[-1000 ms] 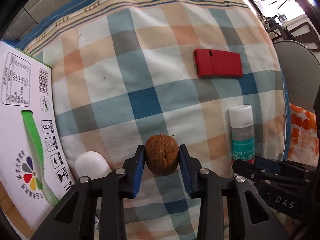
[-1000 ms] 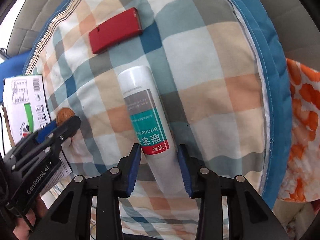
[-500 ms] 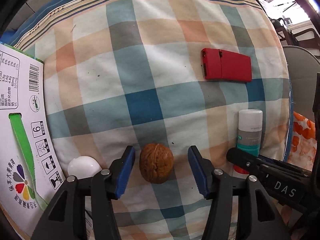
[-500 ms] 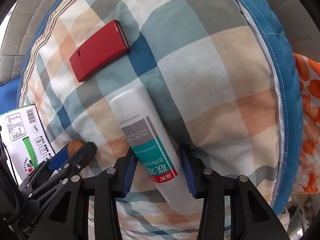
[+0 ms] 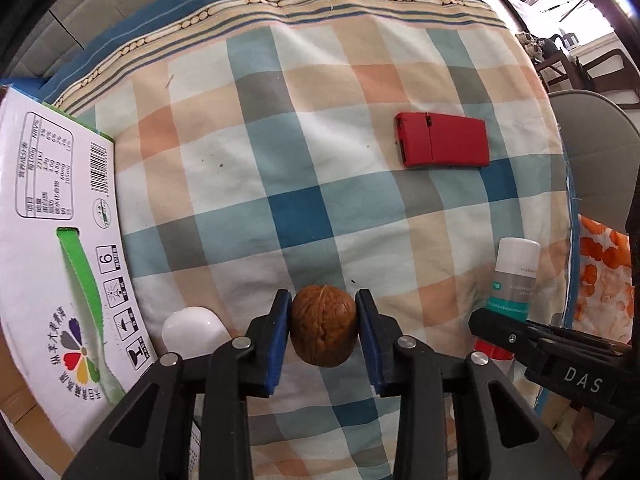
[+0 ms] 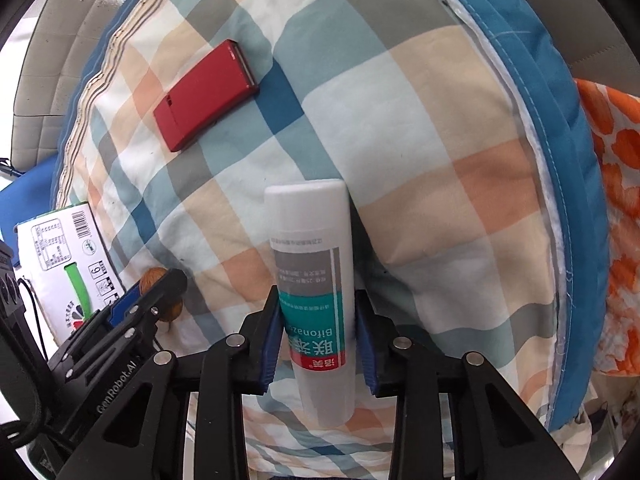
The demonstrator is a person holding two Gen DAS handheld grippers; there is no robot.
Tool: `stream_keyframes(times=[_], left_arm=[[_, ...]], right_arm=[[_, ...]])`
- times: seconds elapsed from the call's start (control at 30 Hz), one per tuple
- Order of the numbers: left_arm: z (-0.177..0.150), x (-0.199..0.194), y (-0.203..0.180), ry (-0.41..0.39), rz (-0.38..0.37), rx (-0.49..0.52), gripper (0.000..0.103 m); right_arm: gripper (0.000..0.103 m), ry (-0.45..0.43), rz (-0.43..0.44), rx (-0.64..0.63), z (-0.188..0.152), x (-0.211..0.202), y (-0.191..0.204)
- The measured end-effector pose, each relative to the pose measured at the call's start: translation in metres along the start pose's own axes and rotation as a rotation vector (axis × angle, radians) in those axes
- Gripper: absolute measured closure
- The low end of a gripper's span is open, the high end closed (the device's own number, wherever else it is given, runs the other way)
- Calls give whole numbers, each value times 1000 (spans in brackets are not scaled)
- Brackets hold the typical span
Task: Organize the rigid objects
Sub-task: 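Lift the white tube and walnut off the cloth with both tools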
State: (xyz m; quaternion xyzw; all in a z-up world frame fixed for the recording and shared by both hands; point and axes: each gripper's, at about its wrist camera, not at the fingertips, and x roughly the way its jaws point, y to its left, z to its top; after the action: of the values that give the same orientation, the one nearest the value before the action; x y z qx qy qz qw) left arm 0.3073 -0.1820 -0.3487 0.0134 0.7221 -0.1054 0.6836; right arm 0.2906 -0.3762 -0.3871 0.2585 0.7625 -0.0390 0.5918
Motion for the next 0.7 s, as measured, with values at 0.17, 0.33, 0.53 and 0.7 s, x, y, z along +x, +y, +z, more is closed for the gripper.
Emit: stream_keyframes(times=[0.17, 0.33, 0.53, 0.7], left_arm=[[-5, -18, 2, -38, -19, -1, 73], [-10, -40, 7, -76, -54, -3, 73], [-21, -74, 25, -130, -95, -10, 73], [-18, -121, 37, -189, -126, -17, 73]], right_arm=[[68, -34, 1, -32, -10, -15, 0], [68, -60, 36, -58, -16, -31, 6], [68, -97, 70, -107, -29, -62, 23], [68, -122, 111, -149, -48, -91, 48]])
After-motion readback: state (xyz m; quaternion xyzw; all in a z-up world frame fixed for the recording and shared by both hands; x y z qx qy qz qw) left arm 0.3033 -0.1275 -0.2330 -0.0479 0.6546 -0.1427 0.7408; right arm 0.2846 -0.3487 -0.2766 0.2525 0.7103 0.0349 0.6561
